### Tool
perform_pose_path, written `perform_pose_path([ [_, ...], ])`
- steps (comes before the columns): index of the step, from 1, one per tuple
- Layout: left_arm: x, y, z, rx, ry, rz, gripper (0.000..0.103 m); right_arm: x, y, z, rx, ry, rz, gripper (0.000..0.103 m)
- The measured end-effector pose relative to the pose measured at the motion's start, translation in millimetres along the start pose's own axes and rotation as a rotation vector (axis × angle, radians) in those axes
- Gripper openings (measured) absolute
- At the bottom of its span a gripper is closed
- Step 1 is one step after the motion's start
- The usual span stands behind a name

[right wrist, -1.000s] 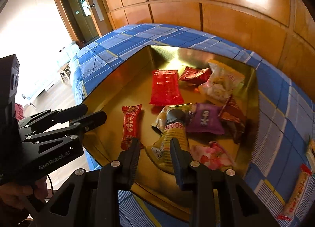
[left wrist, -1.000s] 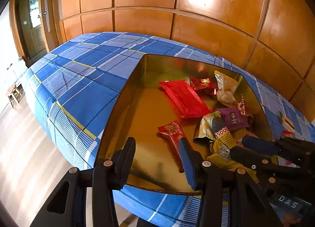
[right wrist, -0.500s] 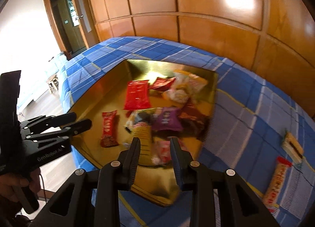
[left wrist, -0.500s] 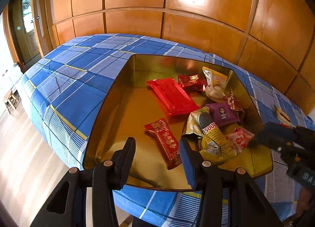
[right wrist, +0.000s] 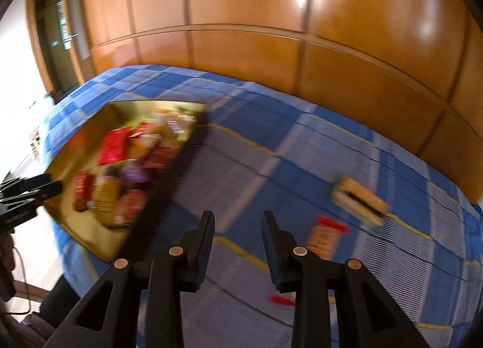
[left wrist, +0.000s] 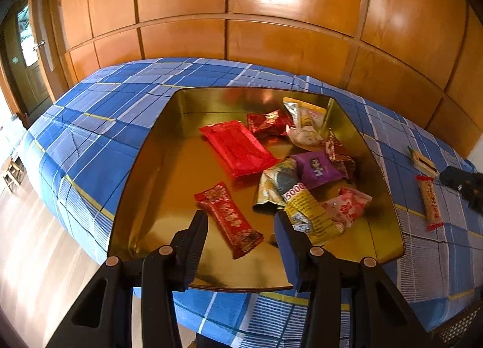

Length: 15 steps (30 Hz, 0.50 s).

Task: Organize snacks
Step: 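Move the right gripper to the cracker pack while the left gripper approaches the chipmunk rice bar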

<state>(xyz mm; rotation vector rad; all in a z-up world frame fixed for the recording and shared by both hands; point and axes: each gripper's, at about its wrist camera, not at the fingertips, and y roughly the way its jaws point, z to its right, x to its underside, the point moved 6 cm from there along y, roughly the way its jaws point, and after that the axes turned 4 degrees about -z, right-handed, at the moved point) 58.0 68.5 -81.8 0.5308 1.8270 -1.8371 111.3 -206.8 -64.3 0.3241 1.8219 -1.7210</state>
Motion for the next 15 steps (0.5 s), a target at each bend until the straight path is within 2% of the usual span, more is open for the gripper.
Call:
perform_pose_path([
  [9, -4.0, -1.4, 24.6, 0.010, 0.061, -0.003, 0.048, 13.7, -20.7, 113.3, 0.211, 0.084, -0.003, 0.034],
  [15, -10.8, -3.0, 53.4, 0.028, 0.128, 0.003, 0.049, 41.8, -18.7, 203.0, 0.341, 0.247, -0.016, 0.035],
])
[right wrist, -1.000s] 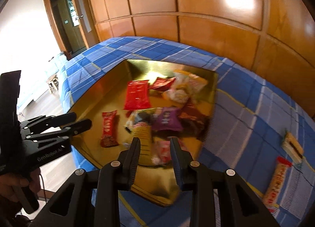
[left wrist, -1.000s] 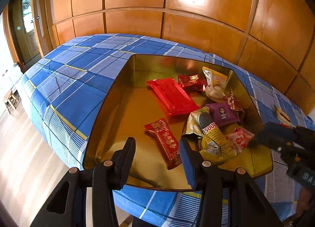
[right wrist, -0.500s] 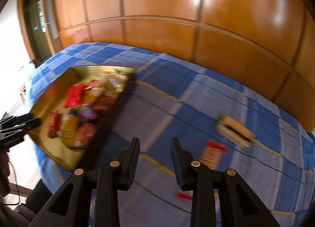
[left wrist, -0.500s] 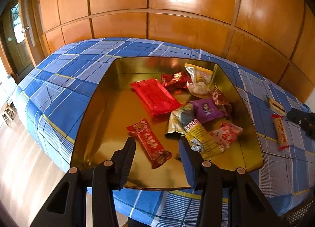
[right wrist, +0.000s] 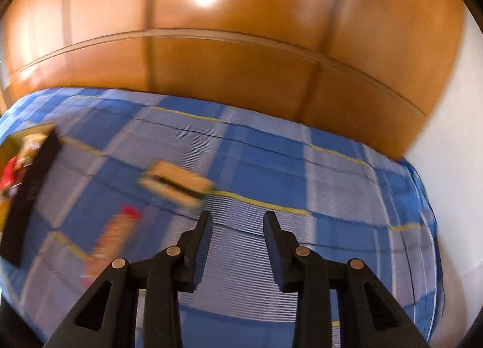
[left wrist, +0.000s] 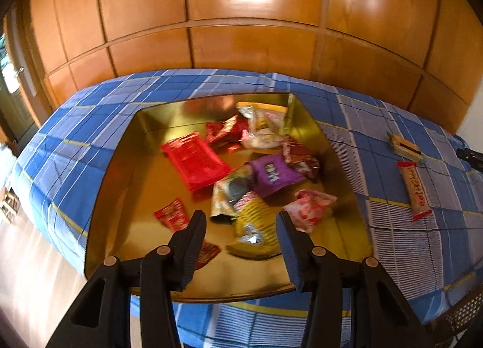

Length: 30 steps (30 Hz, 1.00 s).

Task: Organize snacks
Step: 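Move the right gripper to the cracker pack while the left gripper approaches the chipmunk rice bar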

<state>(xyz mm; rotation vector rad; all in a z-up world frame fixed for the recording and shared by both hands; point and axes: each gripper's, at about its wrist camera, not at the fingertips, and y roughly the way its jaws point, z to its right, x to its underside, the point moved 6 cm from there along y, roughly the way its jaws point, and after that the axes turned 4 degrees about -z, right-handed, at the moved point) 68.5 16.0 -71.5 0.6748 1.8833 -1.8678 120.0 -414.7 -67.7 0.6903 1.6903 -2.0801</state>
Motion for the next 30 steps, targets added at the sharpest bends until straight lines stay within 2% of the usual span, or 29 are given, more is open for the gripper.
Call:
perform_pose_path([
  [3, -6.5, 0.8, 18.0, 0.011, 0.039, 0.000, 0.049, 10.9, 18.9, 31.1, 0.051, 0.117, -0.086, 0.035],
  [6, -12.0, 2.1, 34.7, 0.028, 0.073, -0.001, 0.049, 6.5, 18.4, 39.1, 0.028, 0.175, -0.077, 0.035],
  [20, -29.3, 18.0, 121.0, 0.113, 0.235, -0.026, 0.049, 1.0, 9.4, 36.9, -0.026, 0.222, -0.052, 0.037],
  [30, -29.7, 32.6, 170.3, 0.173, 0.306, -0.066, 0.051, -0.8, 6.3, 37.4, -0.036, 0.233, -0.044, 0.037],
])
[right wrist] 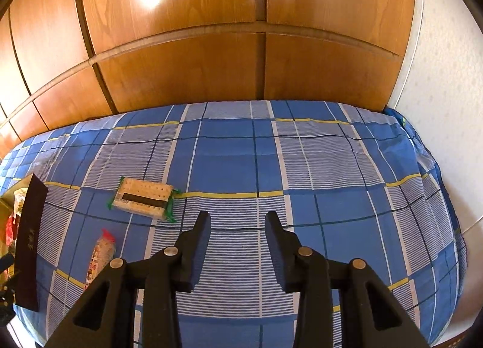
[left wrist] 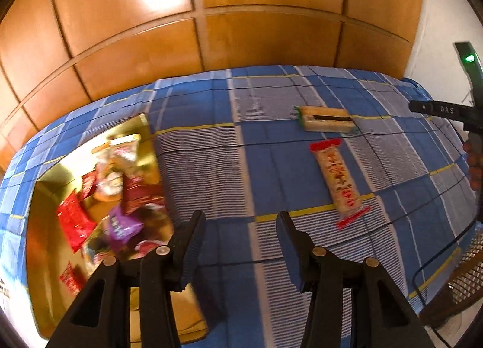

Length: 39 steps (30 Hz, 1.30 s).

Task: Organize snacks
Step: 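Move the right gripper to the cracker pack while the left gripper approaches the chipmunk rice bar, then grasp the chipmunk rice bar with left gripper while right grasps the cracker pack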

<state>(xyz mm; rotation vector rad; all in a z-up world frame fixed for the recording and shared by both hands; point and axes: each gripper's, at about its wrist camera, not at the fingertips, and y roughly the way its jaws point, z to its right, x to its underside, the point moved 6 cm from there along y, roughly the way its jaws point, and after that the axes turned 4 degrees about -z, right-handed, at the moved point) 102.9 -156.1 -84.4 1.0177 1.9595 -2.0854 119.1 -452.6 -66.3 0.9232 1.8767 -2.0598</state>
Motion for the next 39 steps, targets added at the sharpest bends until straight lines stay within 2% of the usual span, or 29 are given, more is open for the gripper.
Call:
perform_pose_path([
  [10, -16.7, 27.6, 51.9, 0.119, 0.052, -0.064, 0.056, -1.3, -1.3, -1.6, -0.009, 0.003, 0.005, 0.038],
  [12, -22.0, 33.1, 61.1, 0.148, 0.055, -0.073, 0.059, -1.5, -1.7, -2.8, -0.015, 0.000, 0.005, 0.038],
  [22, -43.8, 85.2, 101.8, 0.200, 0.059, -0.158, 0.060, -2.1, -1.0, -8.4, -0.032, -0.012, 0.002, 0.038],
  [23, -42.5, 91.4, 103.5, 0.202, 0.061, -0.170, 0.055, -2.0, -1.0, -8.0, -0.031, -0.012, 0.002, 0.038],
  [24, -39.8, 98.8, 103.9, 0.195, 0.065, -0.187, 0.039, -1.9, -0.8, -7.9, -0.030, -0.013, 0.002, 0.038],
  [26, -36.9, 96.5, 100.6, 0.154, 0.095, -0.146, 0.028, -1.3, -0.7, -8.1, -0.031, -0.014, 0.002, 0.038],
  [28, -29.5, 91.9, 95.5, 0.185, 0.082, -0.149, 0.028, -0.7, -0.1, -9.4, -0.032, -0.021, 0.000, 0.038],
  [32, -6.8, 77.5, 80.6, 0.171, 0.089, -0.136, 0.028, 3.1, 3.9, -17.4, -0.046, -0.057, -0.019, 0.038],
  [35, 13.0, 65.9, 72.0, 0.162, 0.095, -0.114, 0.028, 12.1, 11.4, -35.1, -0.098, -0.126, -0.065, 0.038],
  [39, 28.1, 60.5, 66.6, 0.177, 0.117, -0.074, 0.030, 29.0, 18.5, -73.4, -0.173, -0.280, -0.114, 0.038],
])
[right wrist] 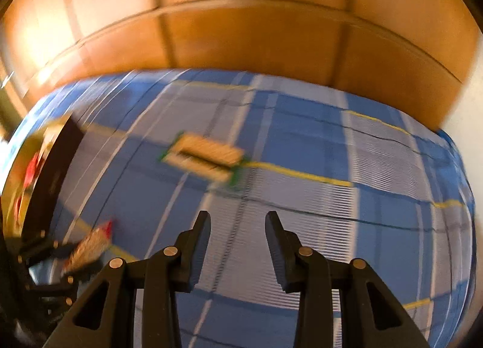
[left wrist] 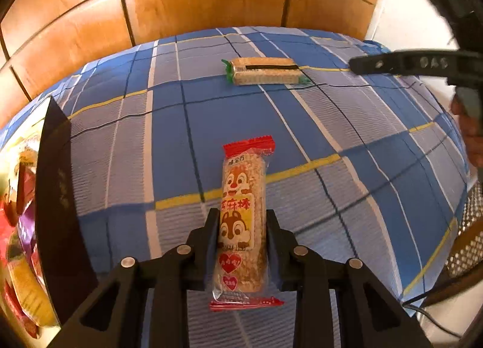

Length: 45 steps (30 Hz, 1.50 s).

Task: Organize snacks
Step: 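Grasp the chipmunk rice bar with left gripper while right grasps the cracker pack, then carry the rice bar into the gold tray and release it with left gripper while right holds crackers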

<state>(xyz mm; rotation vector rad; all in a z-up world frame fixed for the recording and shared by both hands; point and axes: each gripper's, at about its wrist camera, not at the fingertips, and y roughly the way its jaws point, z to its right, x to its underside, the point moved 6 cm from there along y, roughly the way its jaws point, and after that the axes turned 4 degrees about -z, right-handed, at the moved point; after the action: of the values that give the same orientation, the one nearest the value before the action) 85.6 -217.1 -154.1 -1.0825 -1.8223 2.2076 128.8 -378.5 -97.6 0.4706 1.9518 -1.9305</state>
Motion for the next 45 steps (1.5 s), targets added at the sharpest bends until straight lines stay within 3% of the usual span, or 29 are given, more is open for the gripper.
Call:
perform_pose_path([
  [3, 3.7, -1.5, -6.1, 0.035, -0.021, 0.015, 0.030, 1.8, 7.9, -22.2, -0.057, -0.064, -0.026, 0.038],
  [5, 4.4, -1.1, -6.9, 0.044, -0.027, 0.021, 0.030, 0.1, 12.9, -33.2, -0.075, -0.108, -0.045, 0.045],
  [7, 4.9, -1.7, -5.3, 0.041, -0.020, 0.031, 0.030, -6.4, 19.2, -42.7, -0.058, -0.172, -0.056, 0.056],
  [12, 7.1, -3.7, -6.1, 0.053, -0.032, 0.046, 0.030, -36.3, 42.4, -57.2, 0.017, -0.364, -0.082, 0.068],
  [16, 9.7, -5.0, -8.2, 0.063, -0.041, 0.054, 0.030, -51.8, 74.2, -62.3, 0.090, -0.533, -0.172, 0.069],
  [21, 9.4, -4.9, -8.0, 0.069, -0.047, 0.056, 0.030, -67.5, 108.8, -62.1, 0.146, -0.628, -0.244, 0.070],
  [23, 10.2, -5.2, -8.0, 0.071, -0.049, 0.058, 0.030, -74.4, 117.0, -58.6, 0.135, -0.620, -0.254, 0.077],
  [26, 10.4, -5.3, -8.7, 0.071, -0.048, 0.061, 0.030, -81.7, 122.6, -49.4, 0.074, -0.533, -0.274, 0.077],
  [28, 10.7, -5.8, -8.9, 0.073, -0.050, 0.062, 0.030, -79.0, 119.6, -43.4, 0.003, -0.449, -0.272, 0.056],
  [30, 11.4, -6.1, -9.3, 0.074, -0.054, 0.064, 0.030, -71.5, 113.6, -39.9, -0.013, -0.400, -0.267, 0.047],
  [37, 12.2, -6.8, -10.7, 0.078, -0.070, 0.067, 0.030, -12.0, 77.9, -48.0, -0.090, -0.279, -0.311, 0.047],
  [40, 12.4, -7.2, -9.2, 0.065, -0.062, 0.067, 0.030, 16.2, 68.3, -60.2, -0.125, -0.284, -0.318, 0.048],
  [45, 11.4, -8.8, -4.0, 0.043, -0.049, 0.057, 0.028, 29.6, 59.9, -59.6, -0.102, -0.286, -0.191, 0.048],
])
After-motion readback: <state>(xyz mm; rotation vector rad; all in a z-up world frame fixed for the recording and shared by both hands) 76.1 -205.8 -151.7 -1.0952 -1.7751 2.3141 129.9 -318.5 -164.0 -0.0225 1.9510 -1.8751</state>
